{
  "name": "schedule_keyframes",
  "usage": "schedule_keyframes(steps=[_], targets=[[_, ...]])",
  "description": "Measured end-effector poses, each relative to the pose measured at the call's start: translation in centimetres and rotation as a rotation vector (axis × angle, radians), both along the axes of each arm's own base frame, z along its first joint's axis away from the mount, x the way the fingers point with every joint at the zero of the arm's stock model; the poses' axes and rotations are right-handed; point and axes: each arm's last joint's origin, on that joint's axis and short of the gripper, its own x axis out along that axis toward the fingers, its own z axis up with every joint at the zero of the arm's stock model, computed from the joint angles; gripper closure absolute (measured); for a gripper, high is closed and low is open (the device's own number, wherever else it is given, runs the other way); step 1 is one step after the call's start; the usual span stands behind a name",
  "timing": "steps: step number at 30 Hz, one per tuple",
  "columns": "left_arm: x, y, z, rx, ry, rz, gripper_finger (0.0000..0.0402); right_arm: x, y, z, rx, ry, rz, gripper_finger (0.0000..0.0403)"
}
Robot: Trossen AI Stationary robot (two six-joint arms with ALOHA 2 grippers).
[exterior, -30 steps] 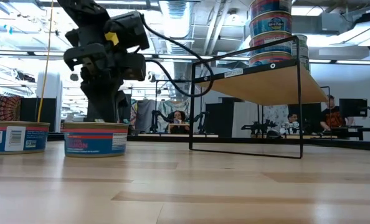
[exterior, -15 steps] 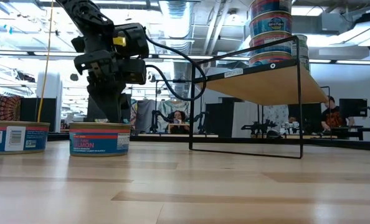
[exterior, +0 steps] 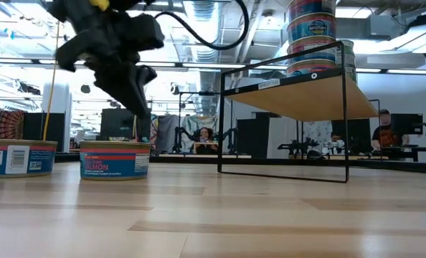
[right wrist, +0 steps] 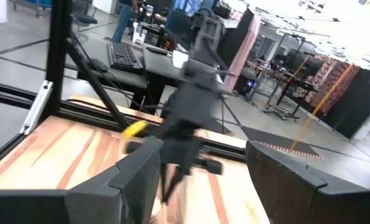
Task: Stack canned seafood by type on shelf
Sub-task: Stack the blue and pink tuna can on the shelf
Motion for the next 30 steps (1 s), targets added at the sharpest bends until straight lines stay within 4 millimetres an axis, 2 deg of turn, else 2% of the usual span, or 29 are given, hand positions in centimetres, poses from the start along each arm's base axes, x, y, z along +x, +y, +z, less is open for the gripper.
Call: schedule_keyframes(steps=[5,8,12,16,20,24,30], targets=[[-0.1,-3.8,-1.7,0.12,0.03,0.036,0.0361,0.3,-1.0,-0.8,0.005,0.011,-0.041,0.0132],[-0.3,-5.6,-1.8,0.111,-0.003,0.032,0.0318,0.5,-1.3,-0.8,0.025,0.005,-0.056,0.0132],[-0.8,-7.1,-1.6,0.087,-0.027,0.026,0.0252,0.5,-1.3,-0.7,0.031,0.002,-0.056,0.0132],[-1.4,-9.1,-2.2,0.066,0.007,-0.093,0.0203,0.4,-1.2,-0.7,0.028,0.001,-0.049,0.0132],[-1.7,-11.2,-4.7,0.206,0.07,-0.175,0.0192,0.3,-0.8,-0.6,0.014,-0.011,-0.034,0.0132],[-2.0,-12.3,-6.4,0.392,0.062,-0.159,0.0191,0.1,-0.3,-0.3,0.019,-0.034,-0.015,0.0132],[-2.4,-12.8,-6.7,0.486,0.032,-0.13,0.0205,-0.1,0.1,-0.2,0.023,-0.048,0.003,0.0132]])
